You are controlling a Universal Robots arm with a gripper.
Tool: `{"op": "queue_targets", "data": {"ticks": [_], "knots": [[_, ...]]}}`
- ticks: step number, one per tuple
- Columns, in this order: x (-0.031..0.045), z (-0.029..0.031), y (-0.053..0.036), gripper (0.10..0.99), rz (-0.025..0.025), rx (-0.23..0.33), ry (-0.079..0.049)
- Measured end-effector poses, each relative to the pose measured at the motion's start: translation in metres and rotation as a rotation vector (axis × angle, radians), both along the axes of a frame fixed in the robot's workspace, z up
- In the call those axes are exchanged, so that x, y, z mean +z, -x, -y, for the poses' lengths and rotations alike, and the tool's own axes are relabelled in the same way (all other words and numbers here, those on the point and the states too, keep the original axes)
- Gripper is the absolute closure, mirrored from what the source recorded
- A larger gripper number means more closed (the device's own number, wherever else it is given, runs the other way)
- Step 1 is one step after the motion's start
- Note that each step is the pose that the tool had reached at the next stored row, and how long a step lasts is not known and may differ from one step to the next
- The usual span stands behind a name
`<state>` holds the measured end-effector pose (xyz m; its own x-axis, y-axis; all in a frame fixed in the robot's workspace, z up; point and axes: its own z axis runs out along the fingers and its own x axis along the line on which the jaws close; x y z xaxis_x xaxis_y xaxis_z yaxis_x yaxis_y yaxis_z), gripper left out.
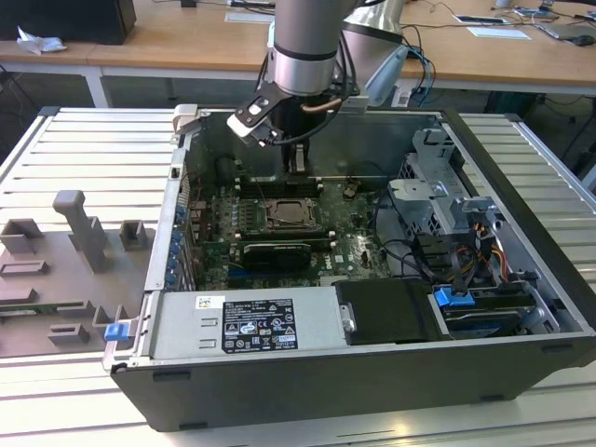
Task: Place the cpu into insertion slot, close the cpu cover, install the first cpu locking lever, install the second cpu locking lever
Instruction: 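Install the first cpu locking lever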
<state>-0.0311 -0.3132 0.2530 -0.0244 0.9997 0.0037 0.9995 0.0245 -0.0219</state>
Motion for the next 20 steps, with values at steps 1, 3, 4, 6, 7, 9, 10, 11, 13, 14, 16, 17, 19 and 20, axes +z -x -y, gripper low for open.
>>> {"op": "queue_targets", "data": {"ticks": [1,3,4,6,7,9,10,11,13,14,16,17,19,20], "knots": [[0.0017,0.0,0.0,0.98,0.0,0.0,0.0],[0.0039,0.0,0.0,0.98,0.0,0.0,0.0],[0.0038,-0.0001,0.0,0.98,0.0,0.0,0.0],[0.0048,0.0,0.0,0.98,-0.0001,0.0,0.0],[0.0065,0.0,0.0001,0.98,0.0,0.0,0.0],[0.0103,0.0,0.0001,0.98,0.0,0.0,0.0],[0.0118,0.0,0.0001,0.98,0.0,0.0,0.0],[0.0122,-0.0003,0.0001,0.98,0.0001,0.002,0.0],[0.0122,-0.0007,0.0001,0.98,0.0,0.053,0.0],[0.0121,-0.0008,0.0001,0.98,0.0,0.068,0.0],[0.0119,-0.0008,-0.0002,0.98,-0.0001,0.108,0.0],[0.0118,-0.0008,-0.0003,0.98,-0.0001,0.118,0.0],[0.0114,-0.0008,-0.0004,0.98,0.0029,0.139,0.0],[0.0114,-0.0008,-0.0004,0.98,0.0067,0.15,0.0]]}}
